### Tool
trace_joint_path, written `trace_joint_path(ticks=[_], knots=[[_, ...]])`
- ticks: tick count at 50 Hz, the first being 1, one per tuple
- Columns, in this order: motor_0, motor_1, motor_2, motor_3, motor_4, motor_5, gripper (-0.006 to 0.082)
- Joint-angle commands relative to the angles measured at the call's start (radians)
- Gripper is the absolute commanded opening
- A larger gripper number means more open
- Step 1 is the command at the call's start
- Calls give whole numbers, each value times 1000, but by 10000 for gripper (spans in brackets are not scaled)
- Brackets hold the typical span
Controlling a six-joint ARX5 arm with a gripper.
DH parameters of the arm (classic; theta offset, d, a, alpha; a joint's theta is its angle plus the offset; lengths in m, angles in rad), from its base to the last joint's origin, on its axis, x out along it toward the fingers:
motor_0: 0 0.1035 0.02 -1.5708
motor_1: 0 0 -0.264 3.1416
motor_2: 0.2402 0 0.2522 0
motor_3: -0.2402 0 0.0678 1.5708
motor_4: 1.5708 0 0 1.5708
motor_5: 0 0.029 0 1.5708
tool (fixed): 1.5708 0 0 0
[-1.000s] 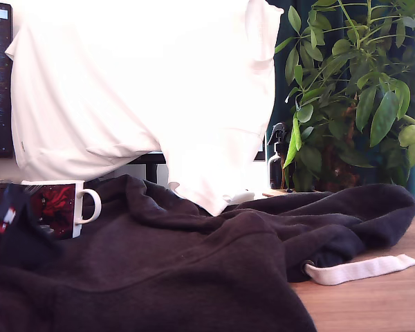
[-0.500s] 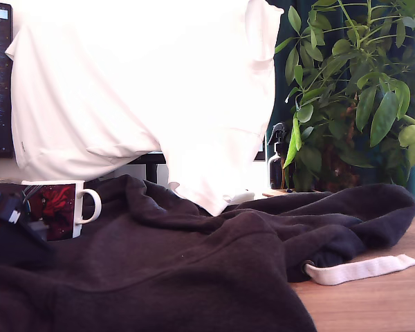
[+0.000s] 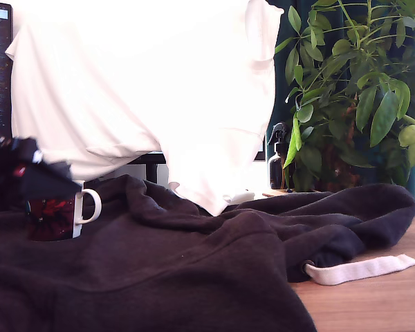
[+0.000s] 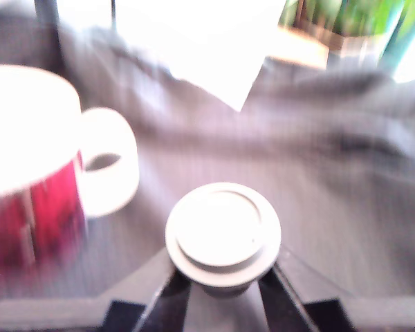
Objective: Pick the grey coffee capsule and place it inside the red coffee cup
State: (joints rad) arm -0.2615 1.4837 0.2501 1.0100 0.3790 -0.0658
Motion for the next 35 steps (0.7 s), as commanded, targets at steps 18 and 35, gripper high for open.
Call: trace_joint_path(ticks=[18,35], knots=[[90,2,182,-95,-136,76,31],[164,2,333,-324,-137,74,40]])
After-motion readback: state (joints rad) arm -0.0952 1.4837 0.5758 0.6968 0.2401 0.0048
